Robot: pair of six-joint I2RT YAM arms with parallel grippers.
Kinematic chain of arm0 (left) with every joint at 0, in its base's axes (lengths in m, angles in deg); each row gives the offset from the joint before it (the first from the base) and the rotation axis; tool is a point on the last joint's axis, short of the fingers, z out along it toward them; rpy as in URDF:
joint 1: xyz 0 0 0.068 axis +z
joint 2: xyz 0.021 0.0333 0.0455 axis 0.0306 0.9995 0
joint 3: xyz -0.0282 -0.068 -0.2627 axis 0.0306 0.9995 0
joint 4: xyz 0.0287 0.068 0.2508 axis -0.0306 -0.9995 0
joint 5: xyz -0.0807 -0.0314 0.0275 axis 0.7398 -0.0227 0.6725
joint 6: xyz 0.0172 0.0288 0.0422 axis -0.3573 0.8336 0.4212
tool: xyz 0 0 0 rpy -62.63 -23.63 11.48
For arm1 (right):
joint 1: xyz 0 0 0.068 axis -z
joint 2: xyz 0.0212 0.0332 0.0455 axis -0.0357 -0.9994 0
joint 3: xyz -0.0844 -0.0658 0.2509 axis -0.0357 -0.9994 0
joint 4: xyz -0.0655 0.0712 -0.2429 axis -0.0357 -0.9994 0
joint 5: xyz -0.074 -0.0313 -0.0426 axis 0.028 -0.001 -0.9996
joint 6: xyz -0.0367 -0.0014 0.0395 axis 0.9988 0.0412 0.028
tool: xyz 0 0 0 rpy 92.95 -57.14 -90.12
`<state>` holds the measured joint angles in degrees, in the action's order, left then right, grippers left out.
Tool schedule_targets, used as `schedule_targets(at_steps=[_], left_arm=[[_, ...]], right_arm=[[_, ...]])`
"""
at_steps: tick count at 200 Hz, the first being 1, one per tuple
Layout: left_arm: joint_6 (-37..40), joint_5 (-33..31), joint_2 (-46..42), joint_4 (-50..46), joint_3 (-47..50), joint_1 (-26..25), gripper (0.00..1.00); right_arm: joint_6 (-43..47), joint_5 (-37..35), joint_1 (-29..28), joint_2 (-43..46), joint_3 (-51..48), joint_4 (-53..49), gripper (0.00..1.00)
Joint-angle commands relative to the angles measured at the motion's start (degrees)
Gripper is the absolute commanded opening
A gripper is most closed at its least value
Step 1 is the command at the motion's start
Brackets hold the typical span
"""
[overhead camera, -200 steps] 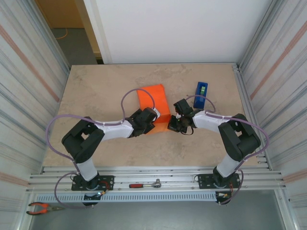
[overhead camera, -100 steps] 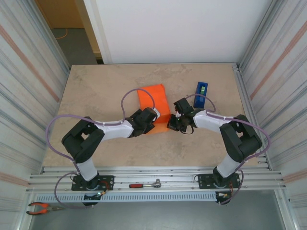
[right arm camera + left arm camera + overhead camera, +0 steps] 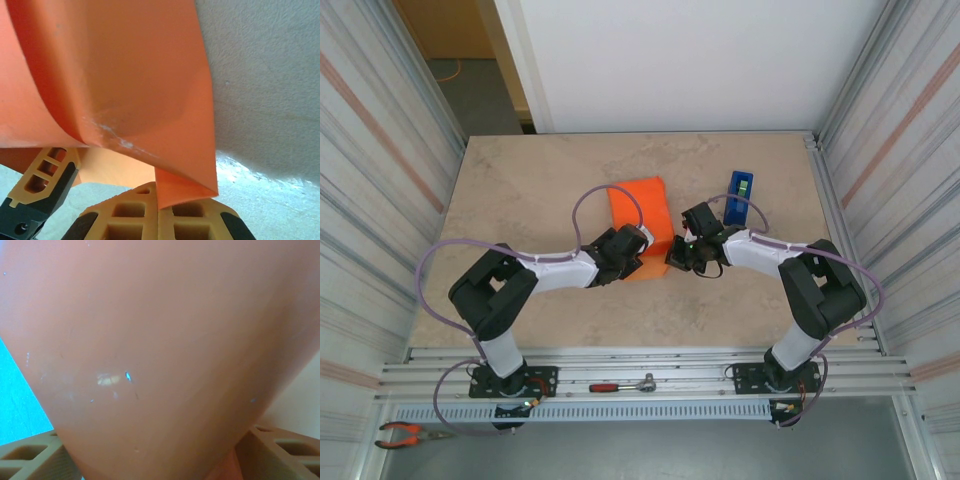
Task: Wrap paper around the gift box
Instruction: Fold the wrapping paper for the gift box.
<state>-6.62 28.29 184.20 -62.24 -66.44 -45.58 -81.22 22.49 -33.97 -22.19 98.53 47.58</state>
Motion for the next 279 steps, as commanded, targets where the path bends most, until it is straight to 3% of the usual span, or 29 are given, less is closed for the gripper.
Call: schedule_targets(at_steps=[1,121,173,246,279], left_arm=[[-0.1,0.5,0.9,-1.0,-1.6,-0.4,0.76],[-0.2,0.3,0.7,-1.2,-1.2,-0.9,0.75],[-0.5,0.2,0.6,-1.2,-1.0,-1.0,0.75],[-0.5,0.1,0.3,-1.4,-0.9,-1.1,0.74],[-0.5,0.1,0.2,-1.5,-0.9,-1.2,0.74]], right_arm=[[-1.7,1.4,-0.4,0.4,1.3,2.3,0.0],[-5.2,2.1,-2.8,-7.0,3.6,9.9,0.0],[-5.0,3.5,-3.0,-6.5,2.9,9.6,0.36],[-3.7,6.1,3.6,5.3,-5.5,8.2,0.44],[-2.6,5.0,7.4,8.9,-8.2,6.3,0.41]])
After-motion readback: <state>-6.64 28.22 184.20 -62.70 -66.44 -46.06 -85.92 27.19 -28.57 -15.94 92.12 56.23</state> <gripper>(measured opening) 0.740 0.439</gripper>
